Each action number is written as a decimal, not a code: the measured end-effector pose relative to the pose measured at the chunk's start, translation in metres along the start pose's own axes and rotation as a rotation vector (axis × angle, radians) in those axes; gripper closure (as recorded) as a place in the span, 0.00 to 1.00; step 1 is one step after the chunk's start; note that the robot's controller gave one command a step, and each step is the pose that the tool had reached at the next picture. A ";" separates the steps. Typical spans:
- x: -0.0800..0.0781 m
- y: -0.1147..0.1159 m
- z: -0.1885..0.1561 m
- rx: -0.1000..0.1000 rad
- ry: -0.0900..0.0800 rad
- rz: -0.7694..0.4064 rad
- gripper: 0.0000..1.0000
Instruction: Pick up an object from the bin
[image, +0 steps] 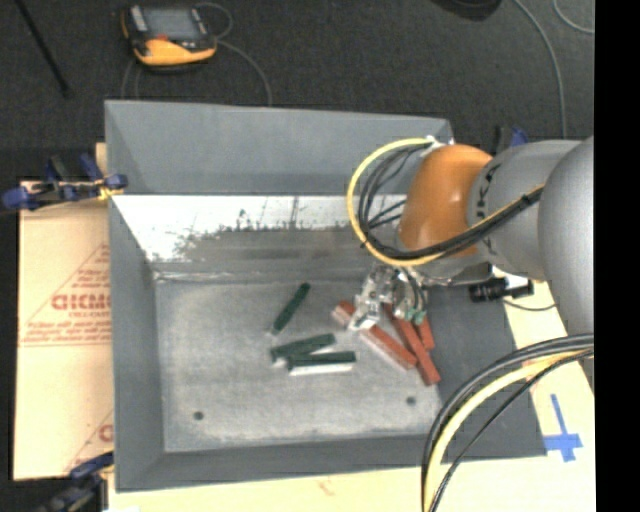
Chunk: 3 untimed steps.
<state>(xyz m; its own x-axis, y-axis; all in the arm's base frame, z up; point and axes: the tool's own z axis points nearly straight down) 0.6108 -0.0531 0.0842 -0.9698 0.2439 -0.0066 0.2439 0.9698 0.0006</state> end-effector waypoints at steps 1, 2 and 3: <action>0.000 0.000 0.000 0.000 0.000 0.000 1.00; 0.000 0.000 -0.001 0.001 0.001 -0.001 1.00; 0.000 0.000 -0.004 0.001 0.003 -0.002 1.00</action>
Offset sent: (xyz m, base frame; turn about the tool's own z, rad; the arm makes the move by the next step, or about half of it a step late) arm 0.0000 -0.0001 0.0086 0.0000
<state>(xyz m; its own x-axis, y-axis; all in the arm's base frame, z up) 0.6105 -0.0535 0.0878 -0.9703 0.2420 -0.0037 0.2420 0.9703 -0.0005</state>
